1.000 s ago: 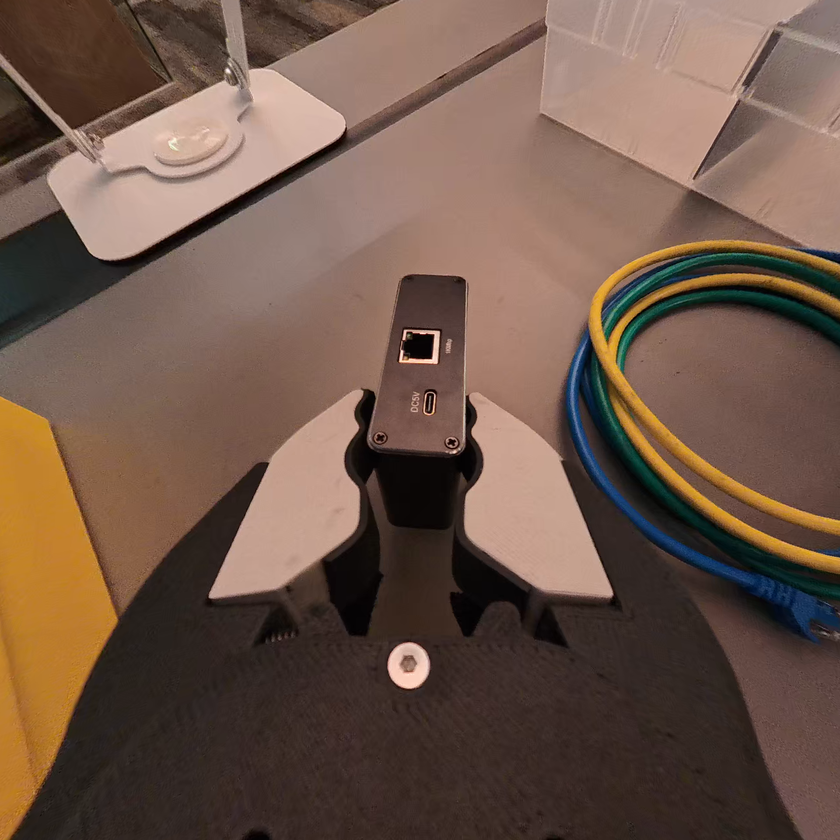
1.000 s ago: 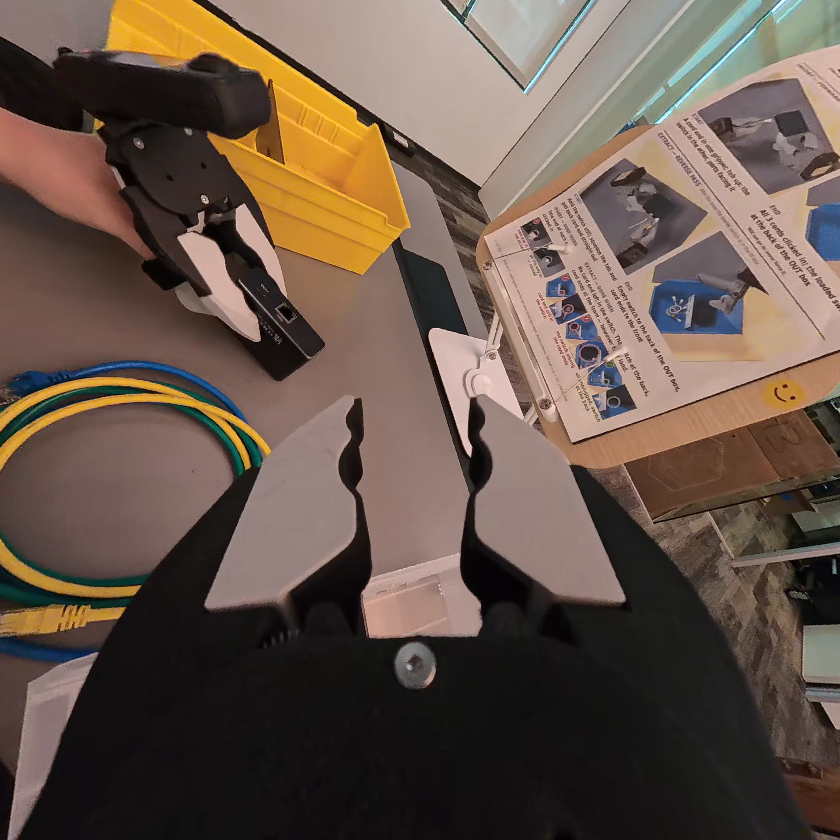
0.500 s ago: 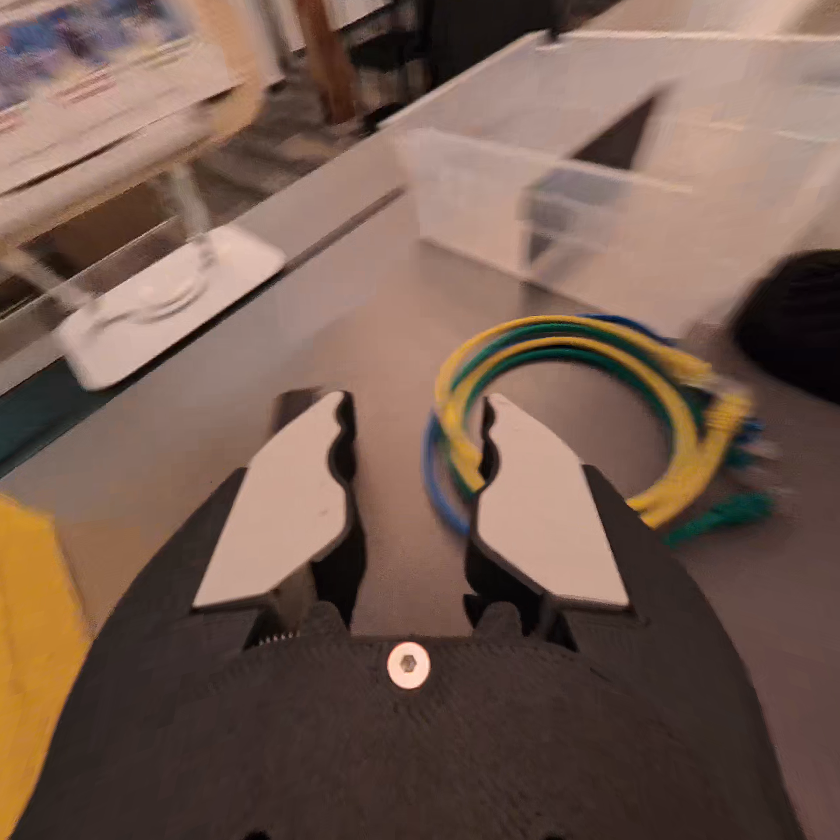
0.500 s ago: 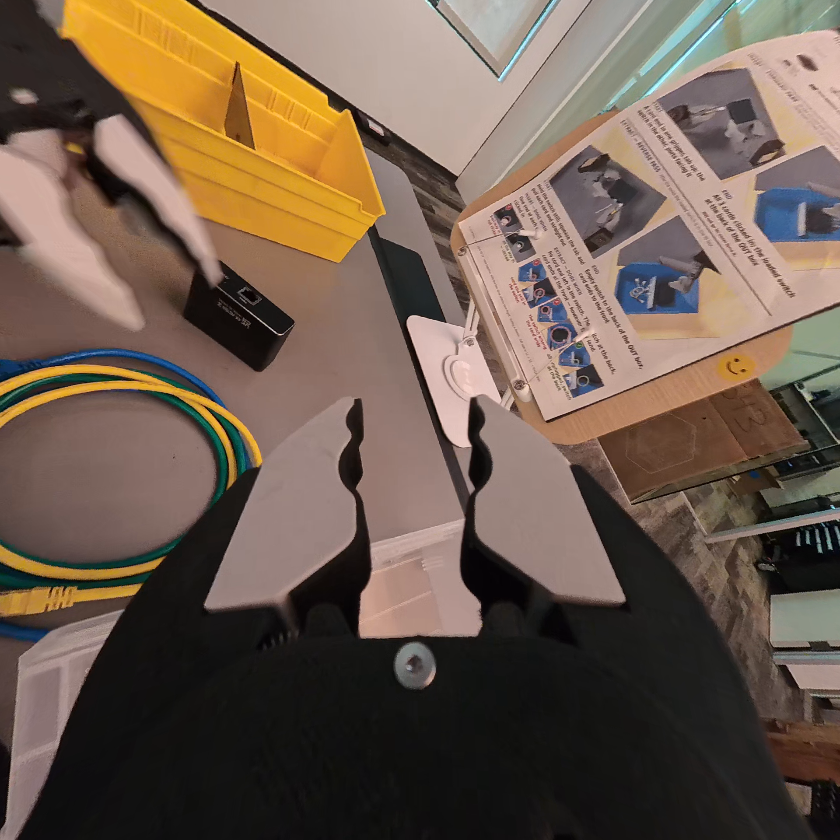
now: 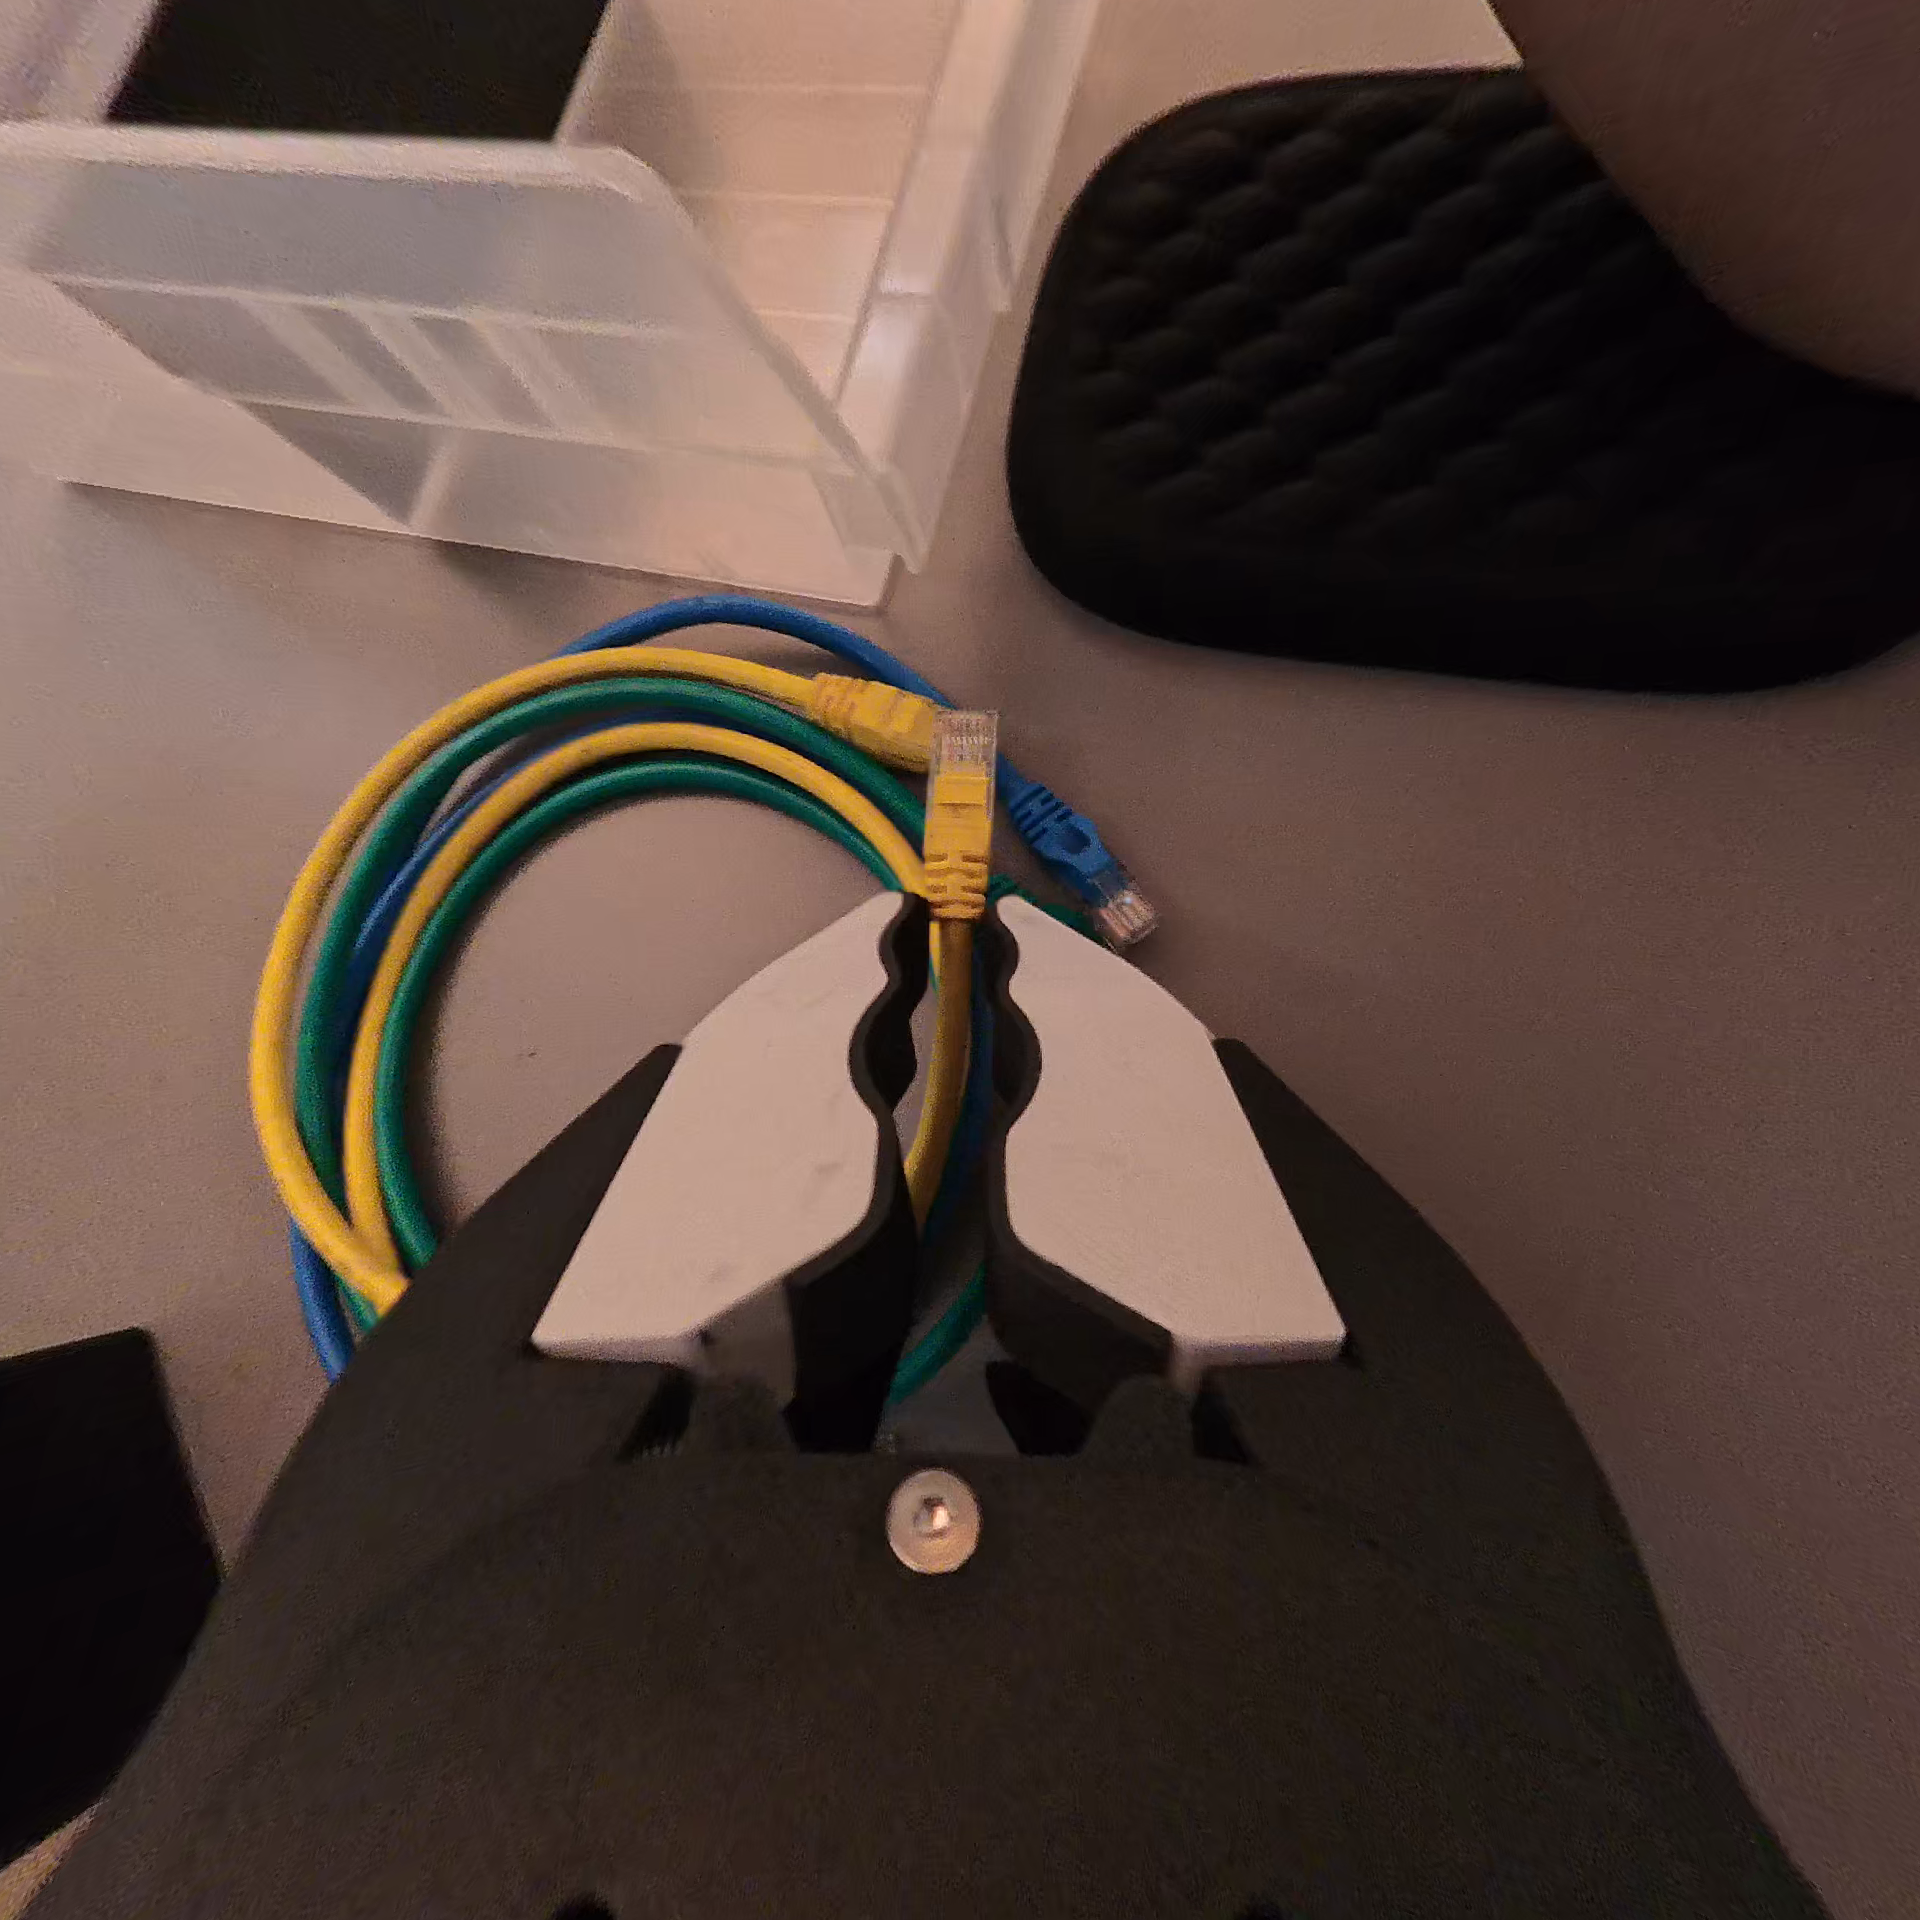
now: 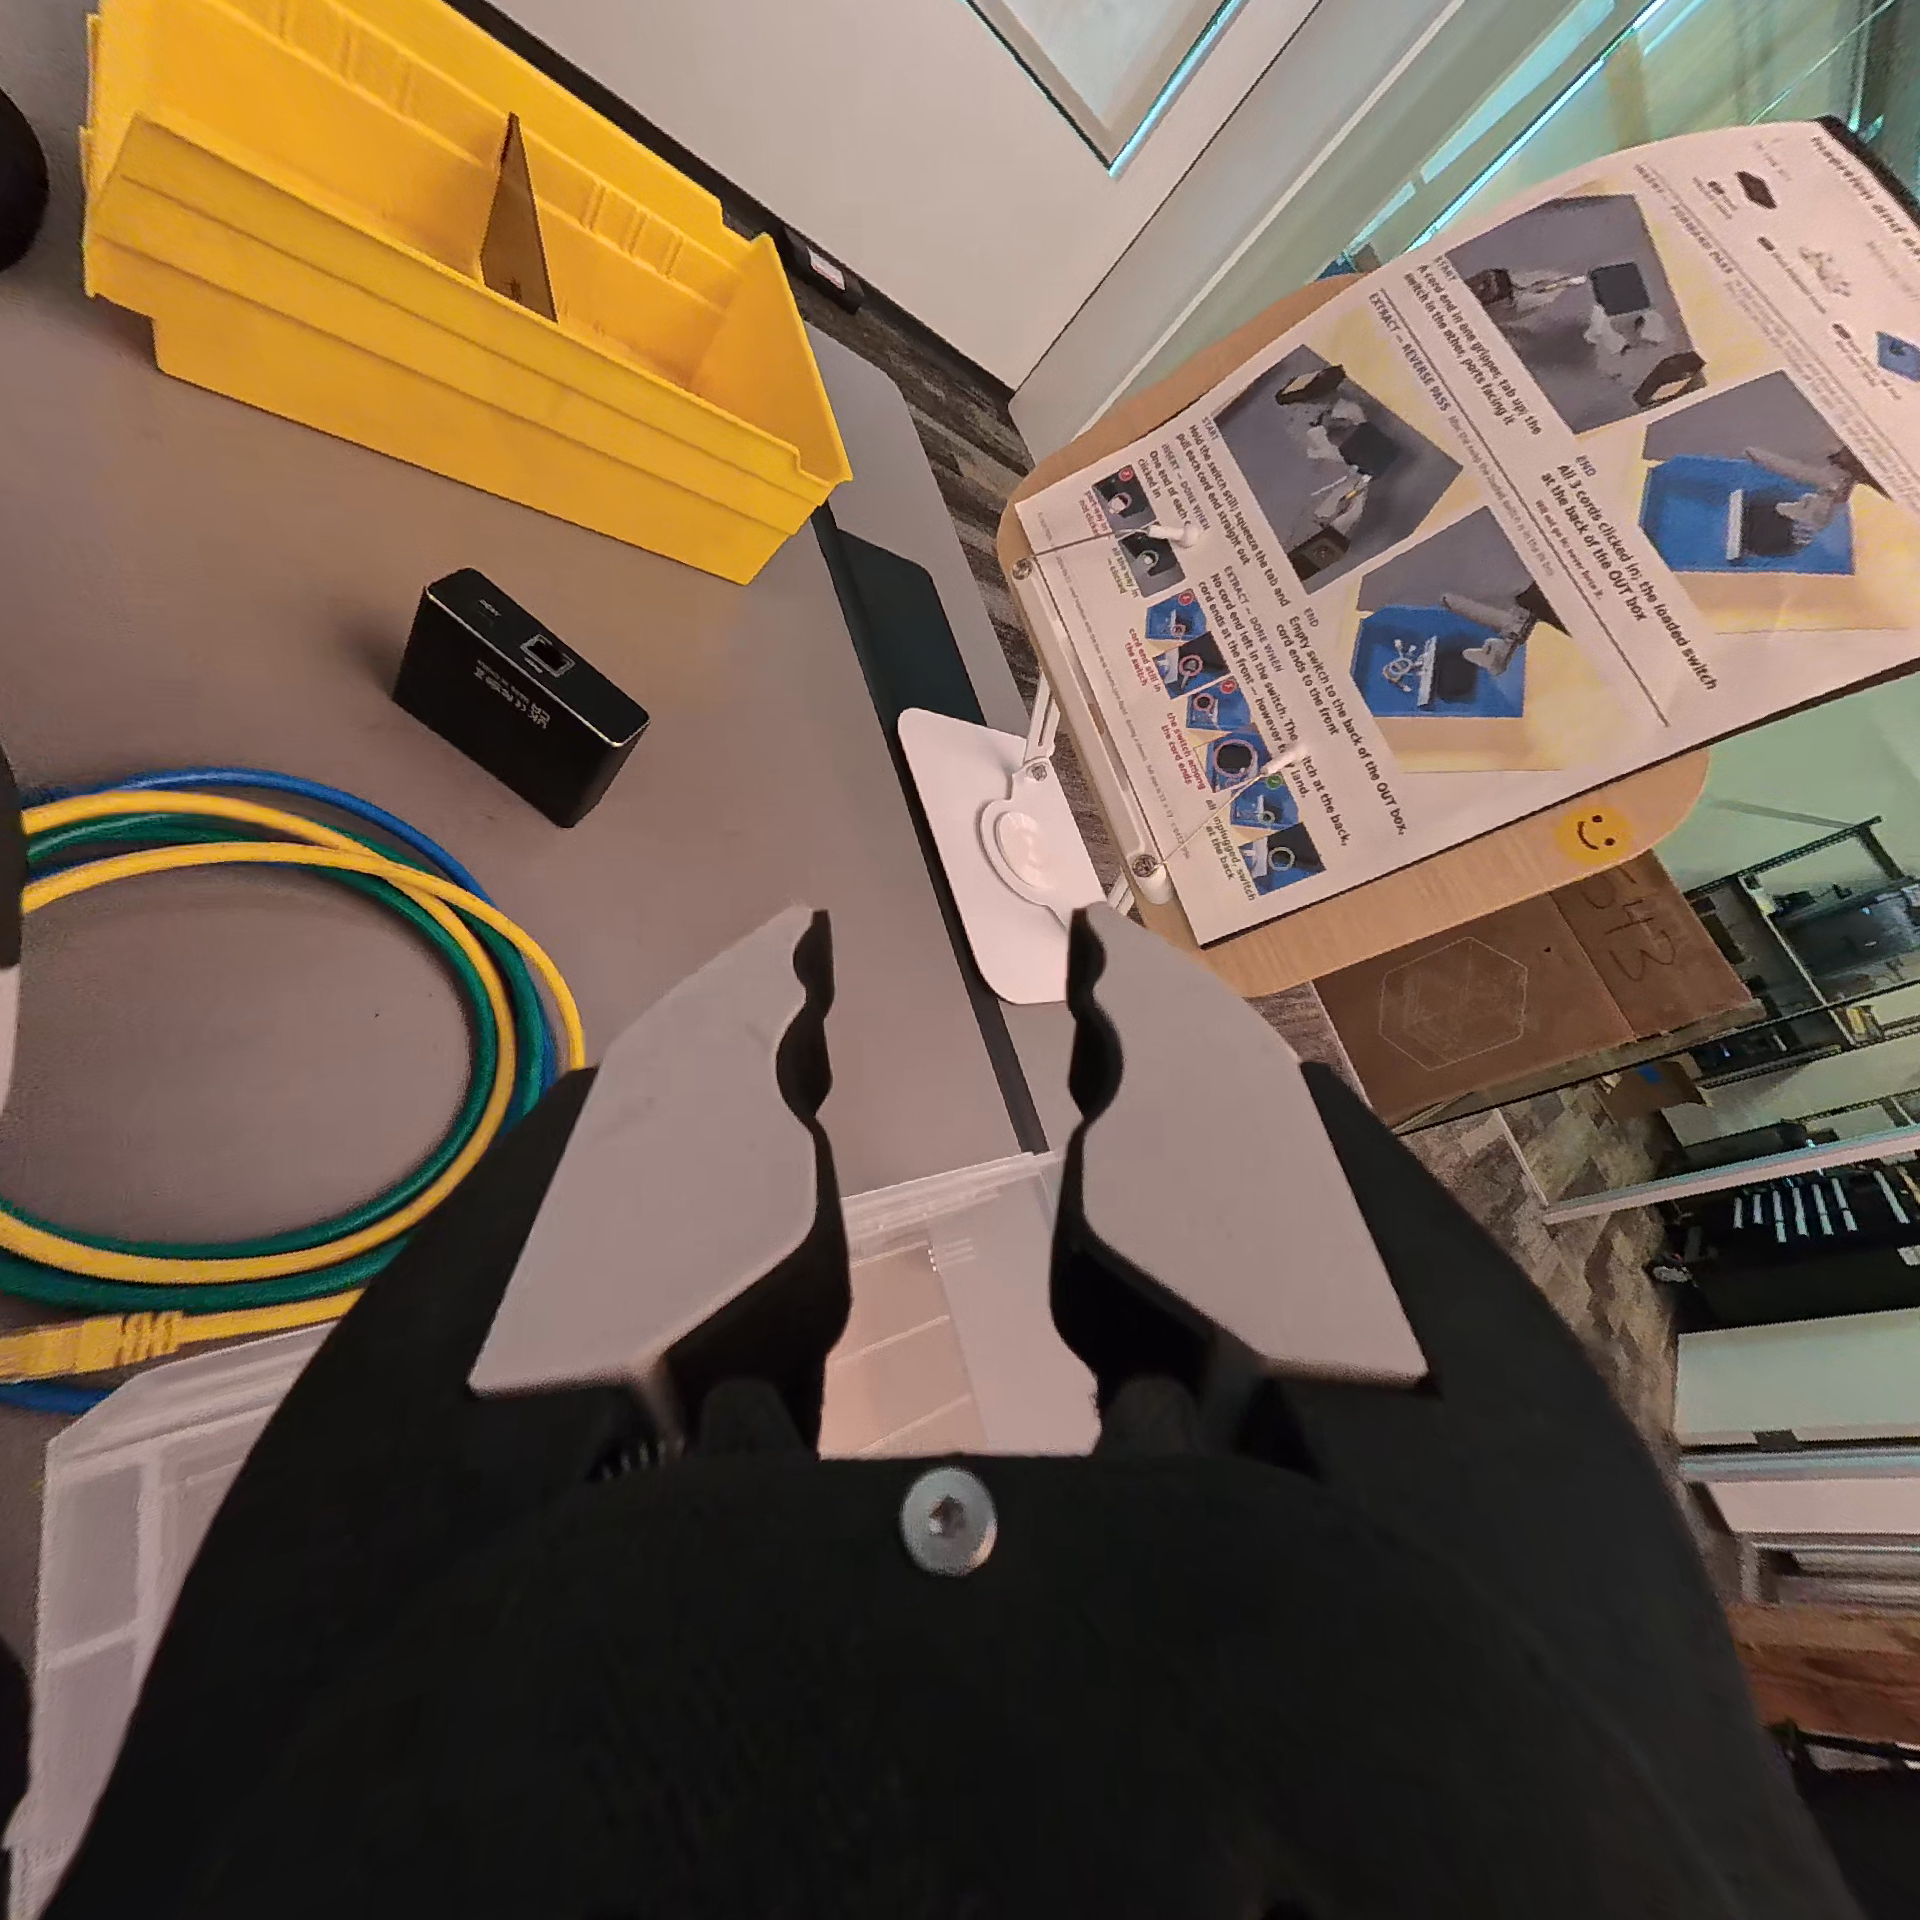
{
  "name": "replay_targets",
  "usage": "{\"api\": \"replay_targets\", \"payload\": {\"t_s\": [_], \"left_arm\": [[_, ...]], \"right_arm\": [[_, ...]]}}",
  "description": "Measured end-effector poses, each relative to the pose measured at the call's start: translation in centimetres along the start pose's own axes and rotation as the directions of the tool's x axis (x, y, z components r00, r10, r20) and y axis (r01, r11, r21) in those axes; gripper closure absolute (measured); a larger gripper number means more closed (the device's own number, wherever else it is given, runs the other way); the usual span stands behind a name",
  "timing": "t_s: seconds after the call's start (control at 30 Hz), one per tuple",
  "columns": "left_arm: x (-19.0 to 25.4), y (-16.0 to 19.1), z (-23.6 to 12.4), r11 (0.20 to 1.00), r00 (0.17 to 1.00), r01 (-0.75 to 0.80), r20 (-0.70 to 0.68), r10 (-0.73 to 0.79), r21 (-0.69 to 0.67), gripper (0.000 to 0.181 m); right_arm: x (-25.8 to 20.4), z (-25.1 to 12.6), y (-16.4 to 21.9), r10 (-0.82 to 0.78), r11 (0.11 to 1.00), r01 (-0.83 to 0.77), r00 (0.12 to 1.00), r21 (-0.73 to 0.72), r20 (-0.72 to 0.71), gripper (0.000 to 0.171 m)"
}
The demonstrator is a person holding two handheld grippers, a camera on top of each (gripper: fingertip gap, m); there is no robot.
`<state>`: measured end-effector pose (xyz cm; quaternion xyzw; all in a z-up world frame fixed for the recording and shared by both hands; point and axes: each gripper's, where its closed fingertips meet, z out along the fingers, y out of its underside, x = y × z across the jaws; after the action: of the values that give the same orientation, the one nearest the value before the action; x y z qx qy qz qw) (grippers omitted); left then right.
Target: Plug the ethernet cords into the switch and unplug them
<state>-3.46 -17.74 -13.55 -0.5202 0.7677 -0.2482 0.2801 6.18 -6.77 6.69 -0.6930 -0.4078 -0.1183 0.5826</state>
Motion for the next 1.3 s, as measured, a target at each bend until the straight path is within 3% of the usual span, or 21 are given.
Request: {"api": "replay_targets", "payload": {"t_s": [0.03,0.17,0.23,0.33,0.4,0.47,0.57,0.67,0.9,0.97,1.07,1.17,1.23,1.3], "left_arm": [[-0.4,-0.4,-0.4,0.999,1.0,0.021,0.009,-0.021,0.025,0.172],[-3.6,-3.7,-4.2,0.957,0.986,0.147,0.041,-0.162,0.248,0.172],[-6.2,-6.1,-7.4,0.88,0.963,0.238,0.02,-0.27,0.41,0.172],[-9.9,-9.5,-11.6,0.731,0.917,0.375,-0.115,-0.381,0.569,0.172],[-12.2,-11.8,-13.6,0.658,0.892,0.44,-0.211,-0.4,0.611,0.172],[-14.3,-13.7,-15.2,0.61,0.884,0.451,-0.232,-0.405,0.651,0.173],[-16.0,-15.1,-17.0,0.558,0.891,0.419,-0.208,-0.402,0.716,0.173],[-17.1,-15.2,-18.4,0.504,0.899,0.368,-0.16,-0.408,0.781,0.173],[-17.4,-14.8,-19.0,0.524,0.908,0.363,-0.167,-0.383,0.771,0.173],[-17.2,-14.7,-19.0,0.522,0.907,0.375,-0.188,-0.376,0.766,0.173],[-17.0,-14.7,-19.2,0.524,0.914,0.372,-0.202,-0.353,0.766,0.173],[-16.4,-14.3,-19.1,0.603,0.931,0.355,-0.208,-0.3,0.715,0.169],[-15.9,-14.0,-19.1,0.65,0.935,0.353,-0.223,-0.278,0.673,0.146],[-15.6,-13.3,-18.3,0.719,0.948,0.316,-0.183,-0.26,0.619,0.14]], "right_arm": [[0.2,-0.1,-0.1,-0.004,1.0,0.004,1.0,0.007,-0.011,0.128],[0.6,-0.6,-1.5,0.034,0.997,-0.032,0.999,0.076,-0.027,0.129],[1.3,-0.9,-2.4,0.101,0.987,-0.096,0.994,0.128,-0.036,0.129],[3.3,-1.0,-3.6,0.299,0.929,-0.278,0.953,0.244,-0.053,0.128],[5.0,-1.1,-3.9,0.49,0.817,-0.458,0.871,0.35,-0.005,0.13],[5.6,-1.1,-4.4,0.646,0.641,-0.644,0.746,0.417,0.16,0.132],[5.6,-1.2,-5.7,0.706,0.427,-0.791,0.595,0.438,0.385,0.134],[5.3,-1.2,-7.2,0.683,0.349,-0.81,0.564,0.471,0.464,0.133],[1.5,2.4,-10.0,0.638,0.297,-0.896,0.443,0.329,0.63,0.134],[0.7,2.9,-10.4,0.618,0.302,-0.904,0.428,0.303,0.659,0.153],[0.5,2.8,-10.8,0.603,0.309,-0.895,0.446,0.321,0.661,0.158],[0.0,2.7,-10.7,0.609,0.381,-0.877,0.477,0.294,0.634,0.159],[-0.3,2.7,-10.5,0.622,0.427,-0.864,0.494,0.265,0.607,0.159],[-0.4,2.5,-10.5,0.627,0.459,-0.853,0.51,0.25,0.588,0.159]]}}
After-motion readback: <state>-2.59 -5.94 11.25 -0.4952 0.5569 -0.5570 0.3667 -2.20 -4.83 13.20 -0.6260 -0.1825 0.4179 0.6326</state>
